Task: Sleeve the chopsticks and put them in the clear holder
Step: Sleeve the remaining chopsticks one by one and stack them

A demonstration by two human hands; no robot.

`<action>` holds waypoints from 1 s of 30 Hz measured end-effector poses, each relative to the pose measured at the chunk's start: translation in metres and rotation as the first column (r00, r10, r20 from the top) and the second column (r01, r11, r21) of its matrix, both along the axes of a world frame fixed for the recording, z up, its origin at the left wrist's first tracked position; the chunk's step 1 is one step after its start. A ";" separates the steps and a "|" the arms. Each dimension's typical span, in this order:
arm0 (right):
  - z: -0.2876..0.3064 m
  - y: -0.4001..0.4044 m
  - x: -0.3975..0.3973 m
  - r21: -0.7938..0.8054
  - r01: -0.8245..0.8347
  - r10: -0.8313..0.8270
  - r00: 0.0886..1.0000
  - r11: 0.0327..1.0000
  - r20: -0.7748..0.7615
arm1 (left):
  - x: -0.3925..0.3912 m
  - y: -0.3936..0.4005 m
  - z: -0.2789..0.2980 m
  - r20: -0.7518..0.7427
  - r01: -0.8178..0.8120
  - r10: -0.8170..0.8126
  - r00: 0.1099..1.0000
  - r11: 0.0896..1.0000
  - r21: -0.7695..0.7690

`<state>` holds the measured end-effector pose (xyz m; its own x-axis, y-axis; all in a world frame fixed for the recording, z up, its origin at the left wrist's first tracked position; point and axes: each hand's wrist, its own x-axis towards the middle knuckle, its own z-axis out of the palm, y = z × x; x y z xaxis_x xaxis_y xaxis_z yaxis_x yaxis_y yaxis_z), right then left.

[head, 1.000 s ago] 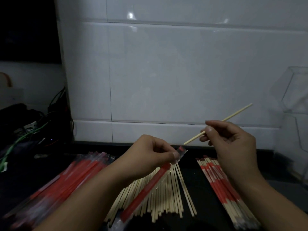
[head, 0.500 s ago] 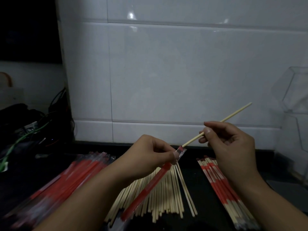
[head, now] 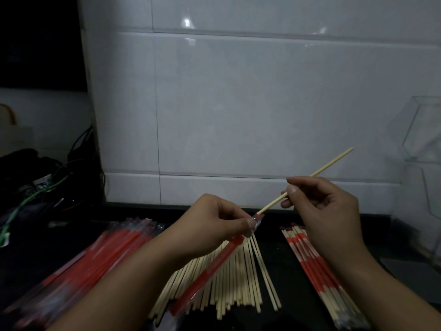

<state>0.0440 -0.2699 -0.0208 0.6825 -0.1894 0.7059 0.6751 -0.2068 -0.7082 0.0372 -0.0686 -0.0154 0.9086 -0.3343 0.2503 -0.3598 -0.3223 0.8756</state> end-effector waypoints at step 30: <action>0.006 0.002 -0.006 0.039 -0.064 0.069 0.986 0.997 -0.151 | 0.000 0.001 0.001 -0.002 -0.035 0.035 0.999 0.998 -0.048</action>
